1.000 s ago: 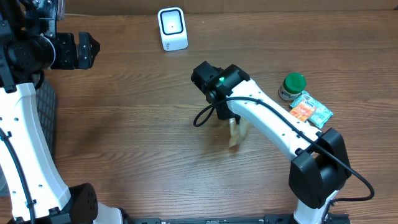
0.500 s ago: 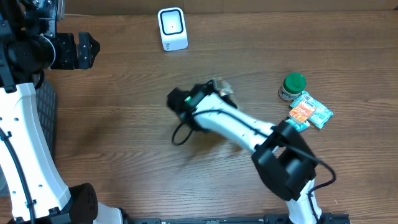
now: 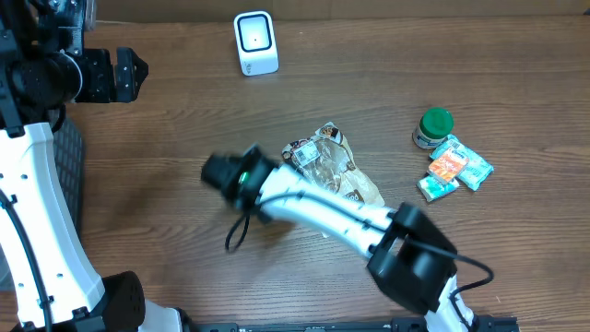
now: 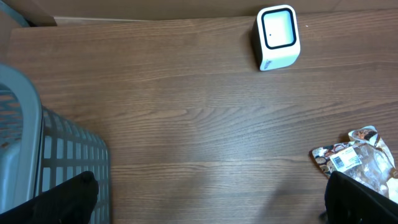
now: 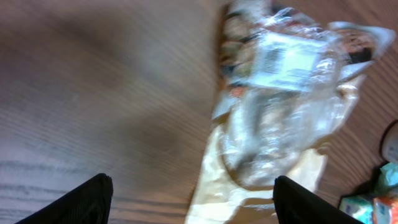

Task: Scan the item barcode
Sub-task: 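Lift the clear pouch with the right gripper and turn it, then lower the pouch onto the table and open the right gripper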

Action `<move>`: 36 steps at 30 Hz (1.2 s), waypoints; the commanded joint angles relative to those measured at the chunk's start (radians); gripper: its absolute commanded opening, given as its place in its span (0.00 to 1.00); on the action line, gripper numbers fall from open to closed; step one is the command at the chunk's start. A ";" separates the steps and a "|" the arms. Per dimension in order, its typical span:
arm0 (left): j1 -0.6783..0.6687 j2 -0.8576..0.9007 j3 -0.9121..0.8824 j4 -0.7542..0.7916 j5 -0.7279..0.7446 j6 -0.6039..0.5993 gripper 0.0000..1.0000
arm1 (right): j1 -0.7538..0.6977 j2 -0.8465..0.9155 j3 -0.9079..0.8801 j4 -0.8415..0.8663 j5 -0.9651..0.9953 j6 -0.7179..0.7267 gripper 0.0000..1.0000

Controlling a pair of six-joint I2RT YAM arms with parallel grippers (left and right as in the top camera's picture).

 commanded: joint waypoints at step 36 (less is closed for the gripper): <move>0.004 -0.003 0.000 0.002 0.011 0.014 0.99 | -0.871 -0.027 -0.458 0.375 -1.218 -0.783 0.80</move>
